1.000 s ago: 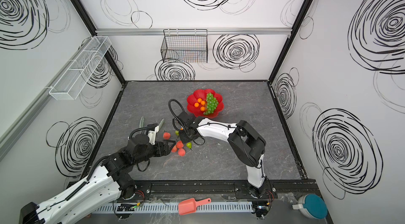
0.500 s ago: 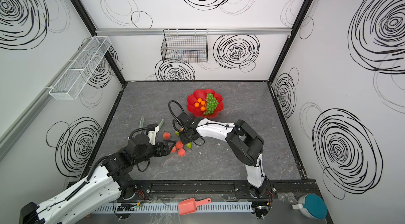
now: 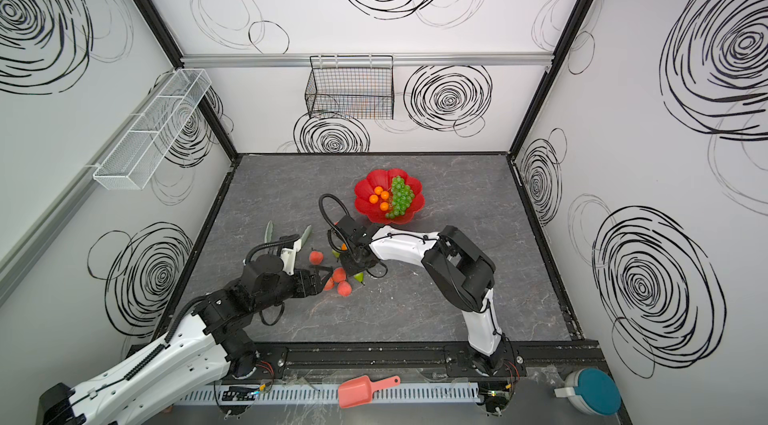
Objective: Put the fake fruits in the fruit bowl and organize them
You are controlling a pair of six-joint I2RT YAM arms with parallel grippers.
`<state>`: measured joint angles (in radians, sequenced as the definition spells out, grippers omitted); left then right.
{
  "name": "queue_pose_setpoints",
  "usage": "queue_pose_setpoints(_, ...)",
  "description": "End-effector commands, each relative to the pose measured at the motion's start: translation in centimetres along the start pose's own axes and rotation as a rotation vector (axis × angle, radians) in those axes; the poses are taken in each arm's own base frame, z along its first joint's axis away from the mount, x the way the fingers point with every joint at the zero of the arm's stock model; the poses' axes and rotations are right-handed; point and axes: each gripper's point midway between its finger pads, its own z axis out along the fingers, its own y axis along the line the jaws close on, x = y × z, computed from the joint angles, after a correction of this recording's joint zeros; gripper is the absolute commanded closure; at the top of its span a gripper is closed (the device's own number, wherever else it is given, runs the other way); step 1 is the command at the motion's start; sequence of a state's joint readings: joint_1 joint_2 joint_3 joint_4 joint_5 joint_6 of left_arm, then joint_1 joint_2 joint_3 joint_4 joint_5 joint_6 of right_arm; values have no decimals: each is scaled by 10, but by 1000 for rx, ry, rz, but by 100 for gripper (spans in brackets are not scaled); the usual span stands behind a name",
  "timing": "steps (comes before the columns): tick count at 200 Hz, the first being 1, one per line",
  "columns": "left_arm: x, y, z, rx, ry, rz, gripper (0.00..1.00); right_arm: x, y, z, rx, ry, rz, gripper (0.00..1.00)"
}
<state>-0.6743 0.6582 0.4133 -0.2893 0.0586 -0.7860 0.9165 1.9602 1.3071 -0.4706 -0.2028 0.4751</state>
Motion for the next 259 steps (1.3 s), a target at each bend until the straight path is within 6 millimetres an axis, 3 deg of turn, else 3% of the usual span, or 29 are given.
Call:
queue_pose_setpoints(1,-6,-2,1,6,-29,2,4,0,0,4,10,-4,2,57)
queue_pose_setpoints(91,-15,0,-2,-12,-52,20,4,-11,1,-11,5,-42,12,63)
queue_pose_setpoints(167,-57,0,-10,-17,-110,41,4,-40,-6,-65,-62,-139,71,64)
queue_pose_setpoints(198,-70,-4,-8,-6,-126,46,4,-55,-27,-87,-66,-190,127,64)
queue_pose_setpoints(259,-99,-25,13,42,-141,60,4,-89,-99,-109,-2,-271,270,64)
